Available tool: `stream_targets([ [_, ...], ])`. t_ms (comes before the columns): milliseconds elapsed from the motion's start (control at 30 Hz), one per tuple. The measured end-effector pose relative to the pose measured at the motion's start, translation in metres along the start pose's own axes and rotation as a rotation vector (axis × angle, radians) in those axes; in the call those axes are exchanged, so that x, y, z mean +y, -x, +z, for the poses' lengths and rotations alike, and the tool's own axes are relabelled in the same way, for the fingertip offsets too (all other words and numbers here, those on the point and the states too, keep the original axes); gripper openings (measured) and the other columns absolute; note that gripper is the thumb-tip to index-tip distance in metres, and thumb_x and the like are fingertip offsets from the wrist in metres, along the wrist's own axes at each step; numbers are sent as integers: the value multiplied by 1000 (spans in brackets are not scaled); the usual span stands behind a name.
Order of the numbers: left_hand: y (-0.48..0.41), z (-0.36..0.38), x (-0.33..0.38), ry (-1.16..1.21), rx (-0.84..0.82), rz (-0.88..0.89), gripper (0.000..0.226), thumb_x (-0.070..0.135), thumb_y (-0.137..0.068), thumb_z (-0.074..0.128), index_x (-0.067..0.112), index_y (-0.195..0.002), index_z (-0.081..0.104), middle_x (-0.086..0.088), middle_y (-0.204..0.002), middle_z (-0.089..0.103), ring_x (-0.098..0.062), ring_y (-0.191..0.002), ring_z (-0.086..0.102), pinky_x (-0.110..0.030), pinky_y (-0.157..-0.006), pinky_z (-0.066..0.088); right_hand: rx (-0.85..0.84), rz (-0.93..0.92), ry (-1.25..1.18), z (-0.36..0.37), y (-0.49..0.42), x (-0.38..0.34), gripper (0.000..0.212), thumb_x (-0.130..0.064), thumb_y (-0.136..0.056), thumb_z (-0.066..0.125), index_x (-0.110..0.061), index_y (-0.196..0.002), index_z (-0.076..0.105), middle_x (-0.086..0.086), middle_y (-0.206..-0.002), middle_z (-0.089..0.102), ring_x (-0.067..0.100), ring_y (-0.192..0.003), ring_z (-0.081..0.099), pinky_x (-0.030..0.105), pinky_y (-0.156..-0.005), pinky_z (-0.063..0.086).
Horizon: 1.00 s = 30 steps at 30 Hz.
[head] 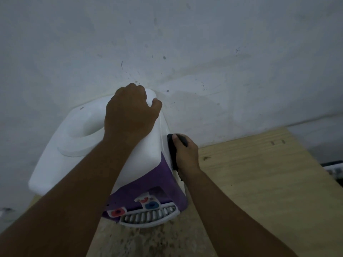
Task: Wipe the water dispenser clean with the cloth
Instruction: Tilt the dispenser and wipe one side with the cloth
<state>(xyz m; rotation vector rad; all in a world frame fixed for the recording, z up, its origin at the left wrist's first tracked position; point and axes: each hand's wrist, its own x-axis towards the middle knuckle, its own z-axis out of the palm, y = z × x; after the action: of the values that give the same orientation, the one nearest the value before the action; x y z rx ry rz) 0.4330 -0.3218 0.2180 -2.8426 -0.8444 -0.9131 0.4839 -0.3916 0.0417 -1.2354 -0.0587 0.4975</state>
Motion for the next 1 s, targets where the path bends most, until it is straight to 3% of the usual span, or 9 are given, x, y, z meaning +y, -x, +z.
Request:
stream_targets([
  [67,0,0,0,0,1,6,31,43,-85,55,13,-80,58,-1,-86,58,-23,-84,54,-33,-73,39,-44,-60,-4,-3,4,0,12,-25,-92,64,-21,-97,74,-6,-93,73,14,-93,68,30,-81,57],
  [233,0,-1,1,3,-11,2,29,43,-85,54,15,-77,54,0,-84,56,-23,-82,52,-33,-72,39,-84,-224,257,-17,3,23,14,-26,-92,63,-16,-91,72,-2,-87,71,14,-83,66,30,-74,52],
  [400,1,-1,1,-6,-5,14,30,42,-85,54,13,-77,55,-2,-84,57,-24,-82,53,-36,-73,42,-50,-14,495,-34,-8,51,22,-27,-92,63,-8,-90,73,4,-85,72,19,-82,66,24,-72,47],
  [467,1,-1,2,-2,-3,13,30,42,-85,54,14,-77,55,-1,-84,57,-24,-82,53,-35,-72,40,-24,42,461,-32,-10,55,20,-25,-92,63,-8,-92,73,2,-87,71,20,-85,66,23,-73,48],
  [567,0,-1,1,-3,-2,6,30,43,-86,54,14,-79,57,0,-85,58,-23,-83,53,-33,-73,39,8,-21,323,-16,-15,35,14,-18,-91,61,-13,-94,73,-2,-87,71,13,-80,64,15,-65,48],
  [667,-1,0,1,-3,-1,3,30,44,-86,54,15,-79,56,1,-86,57,-21,-83,50,-31,-72,35,-3,-127,242,-1,-26,11,13,-20,-90,62,-20,-94,75,-6,-88,72,10,-84,66,22,-73,54],
  [767,-1,0,1,-11,10,16,29,43,-86,54,15,-80,55,0,-87,58,-21,-85,50,-31,-72,35,-6,-178,324,7,-37,7,16,-22,-91,61,-20,-100,74,-6,-93,72,9,-85,64,20,-75,51],
  [1000,-1,1,-1,-20,14,27,29,44,-86,53,17,-77,51,3,-82,52,-18,-80,45,-31,-71,34,31,-25,534,11,-59,18,21,-18,-94,56,-8,-102,72,9,-102,71,24,-92,65,32,-85,52],
])
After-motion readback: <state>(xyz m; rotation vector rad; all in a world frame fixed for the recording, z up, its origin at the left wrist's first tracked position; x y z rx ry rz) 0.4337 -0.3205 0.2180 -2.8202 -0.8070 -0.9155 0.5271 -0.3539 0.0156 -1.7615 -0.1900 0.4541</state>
